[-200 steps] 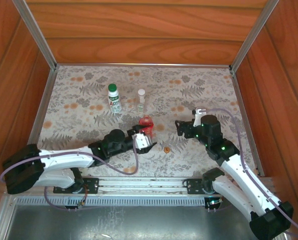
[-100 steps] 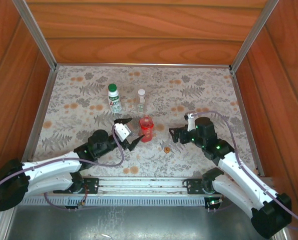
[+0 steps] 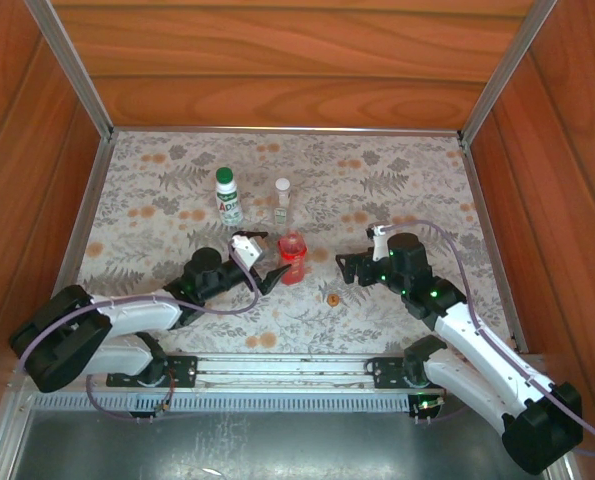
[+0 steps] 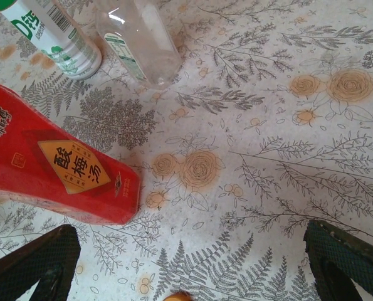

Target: Screw on the bottle caps

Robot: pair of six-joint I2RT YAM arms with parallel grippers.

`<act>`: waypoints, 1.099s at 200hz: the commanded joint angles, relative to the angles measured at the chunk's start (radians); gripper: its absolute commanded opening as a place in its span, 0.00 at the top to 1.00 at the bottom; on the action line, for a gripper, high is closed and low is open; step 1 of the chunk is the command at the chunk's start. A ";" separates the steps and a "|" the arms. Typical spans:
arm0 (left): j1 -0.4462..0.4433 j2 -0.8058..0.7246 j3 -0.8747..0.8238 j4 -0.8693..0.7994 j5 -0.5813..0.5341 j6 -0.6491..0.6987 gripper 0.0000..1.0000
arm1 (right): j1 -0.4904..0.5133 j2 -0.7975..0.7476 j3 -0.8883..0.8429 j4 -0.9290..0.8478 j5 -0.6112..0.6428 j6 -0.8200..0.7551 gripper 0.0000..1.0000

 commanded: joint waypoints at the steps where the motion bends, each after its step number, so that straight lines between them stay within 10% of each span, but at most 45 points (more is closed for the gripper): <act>1: 0.013 0.041 0.036 0.085 0.100 0.003 0.00 | 0.011 -0.010 -0.005 -0.027 0.038 -0.011 0.02; 220: 0.050 0.295 0.095 0.359 0.226 -0.054 0.37 | 0.011 -0.017 -0.020 -0.032 0.061 0.002 0.02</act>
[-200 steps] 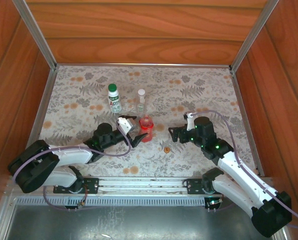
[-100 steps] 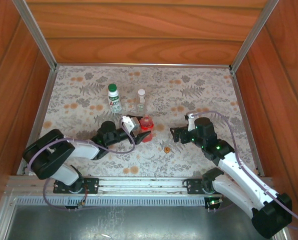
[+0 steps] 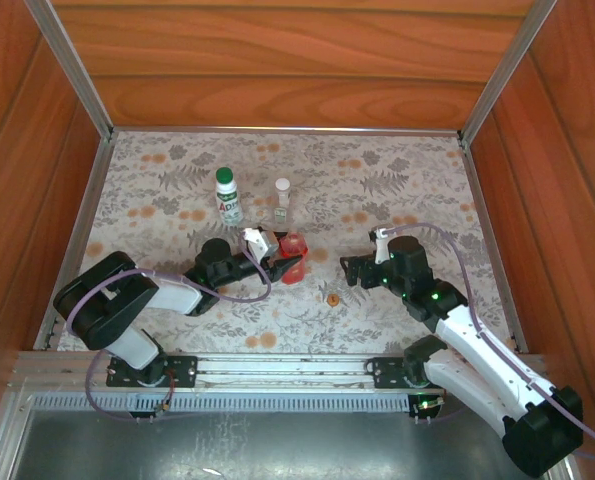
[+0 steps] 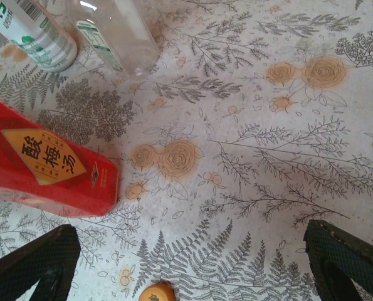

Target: Screw on the bottle caps

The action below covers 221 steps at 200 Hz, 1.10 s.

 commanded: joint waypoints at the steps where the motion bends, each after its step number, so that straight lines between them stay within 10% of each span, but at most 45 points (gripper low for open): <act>1: 0.010 0.013 0.015 0.049 0.028 -0.016 0.37 | 0.010 0.004 -0.006 0.010 0.001 0.003 0.02; 111: 0.009 0.028 0.022 0.050 0.044 -0.021 0.43 | 0.033 -0.002 -0.034 0.008 0.018 0.025 0.04; 178: 0.017 0.027 0.015 0.050 0.046 -0.022 0.42 | 0.346 0.032 -0.104 -0.044 0.290 0.084 0.09; 221: 0.020 0.030 0.006 0.050 0.043 -0.012 0.42 | 0.461 0.193 -0.092 0.008 0.355 0.093 0.34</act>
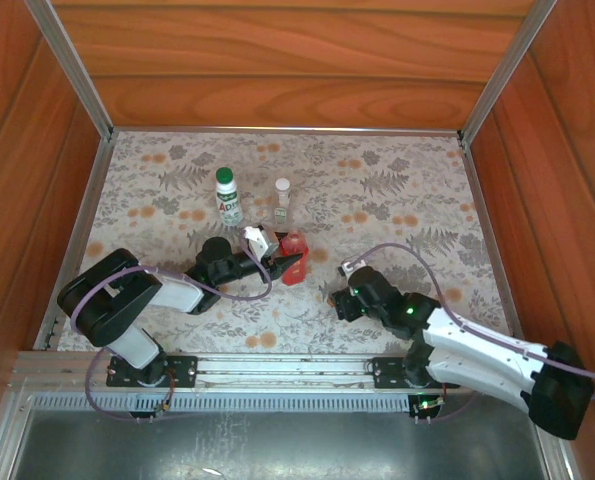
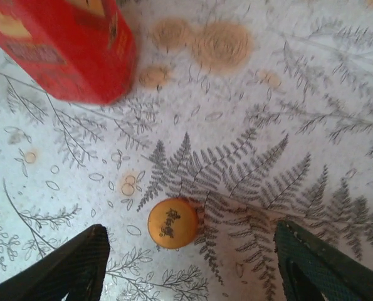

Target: Screw on the bottle caps

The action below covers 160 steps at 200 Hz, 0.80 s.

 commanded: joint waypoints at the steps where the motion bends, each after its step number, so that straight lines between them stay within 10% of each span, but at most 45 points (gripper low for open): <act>1: 0.008 0.007 -0.005 0.036 0.016 0.005 0.42 | 0.051 0.081 0.013 0.028 0.090 0.022 0.34; 160: 0.008 -0.003 -0.024 0.034 0.010 0.030 0.42 | 0.065 0.382 0.080 0.121 0.059 0.091 0.52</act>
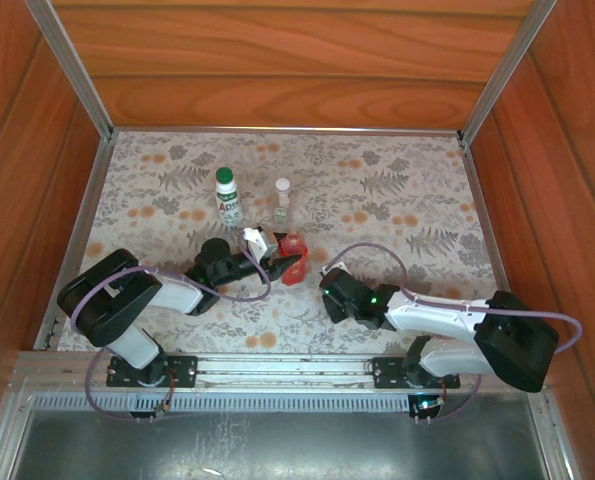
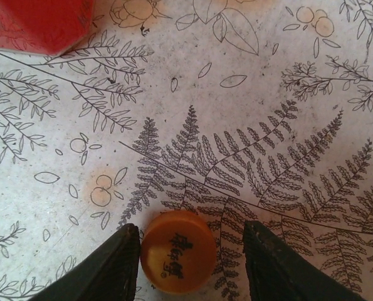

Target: Screw on the bottle caps

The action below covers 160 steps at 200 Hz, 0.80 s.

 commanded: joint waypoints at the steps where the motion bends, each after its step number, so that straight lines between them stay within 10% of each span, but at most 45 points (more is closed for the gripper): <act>1: 0.008 -0.002 -0.012 0.018 0.011 0.011 0.42 | 0.006 0.015 0.019 0.013 -0.003 0.029 0.52; 160: 0.008 0.004 -0.014 0.016 0.009 0.013 0.42 | 0.006 0.027 0.042 -0.040 -0.008 0.046 0.57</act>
